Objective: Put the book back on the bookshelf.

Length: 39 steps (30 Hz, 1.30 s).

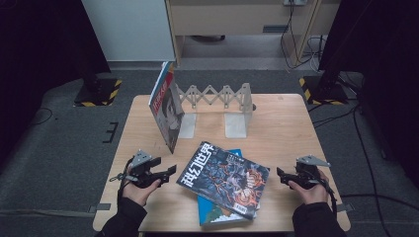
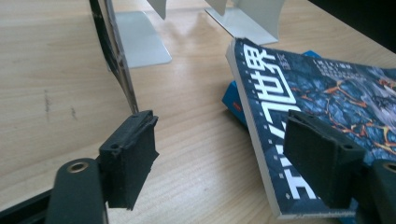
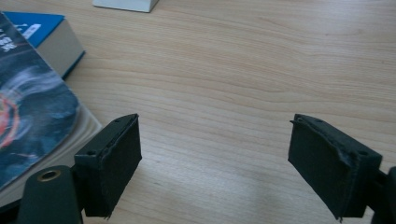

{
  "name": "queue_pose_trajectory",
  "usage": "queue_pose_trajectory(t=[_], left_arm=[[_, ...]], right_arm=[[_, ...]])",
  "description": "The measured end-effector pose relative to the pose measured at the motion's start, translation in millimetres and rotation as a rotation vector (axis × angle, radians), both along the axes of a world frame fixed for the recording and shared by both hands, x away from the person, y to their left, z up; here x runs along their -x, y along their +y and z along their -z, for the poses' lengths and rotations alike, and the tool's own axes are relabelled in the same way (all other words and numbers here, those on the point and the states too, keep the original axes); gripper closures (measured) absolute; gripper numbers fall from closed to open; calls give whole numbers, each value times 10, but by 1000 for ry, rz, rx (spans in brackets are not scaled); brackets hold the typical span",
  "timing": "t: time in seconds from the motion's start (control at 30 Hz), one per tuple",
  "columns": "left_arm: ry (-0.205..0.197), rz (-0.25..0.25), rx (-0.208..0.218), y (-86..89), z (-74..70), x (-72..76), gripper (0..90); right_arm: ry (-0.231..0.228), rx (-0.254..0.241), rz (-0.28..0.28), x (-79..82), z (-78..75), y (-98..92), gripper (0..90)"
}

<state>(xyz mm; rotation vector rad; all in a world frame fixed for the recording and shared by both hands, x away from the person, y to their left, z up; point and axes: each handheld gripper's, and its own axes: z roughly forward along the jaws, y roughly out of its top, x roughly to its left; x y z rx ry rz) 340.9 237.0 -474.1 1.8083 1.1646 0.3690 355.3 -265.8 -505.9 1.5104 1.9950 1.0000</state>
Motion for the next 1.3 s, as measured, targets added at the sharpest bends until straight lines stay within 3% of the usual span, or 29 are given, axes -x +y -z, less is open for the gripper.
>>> queue_pose_trajectory(t=[0.27, 0.33, 0.5, 0.8, 1.13, 1.3], left_arm=[[37, 44, 17, -74, 91, 0, 301], [49, 57, 44, -102, 113, 4, 294], [66, 76, 31, -179, 155, 27, 290], [110, 111, 49, -287, 202, 30, 256], [165, 143, 30, -377, 270, 13, 262], [192, 155, 56, -405, 295, -14, 258]], right_arm=[[-16, -23, -18, 37, -85, 68, 186], [-27, -28, -20, 46, -111, 84, 191], [-40, -52, -46, 72, -162, 156, 194], [-15, -101, -108, 95, -173, 311, 203], [23, -131, -164, 98, -117, 458, 203], [40, -137, -175, 88, -88, 494, 203]])
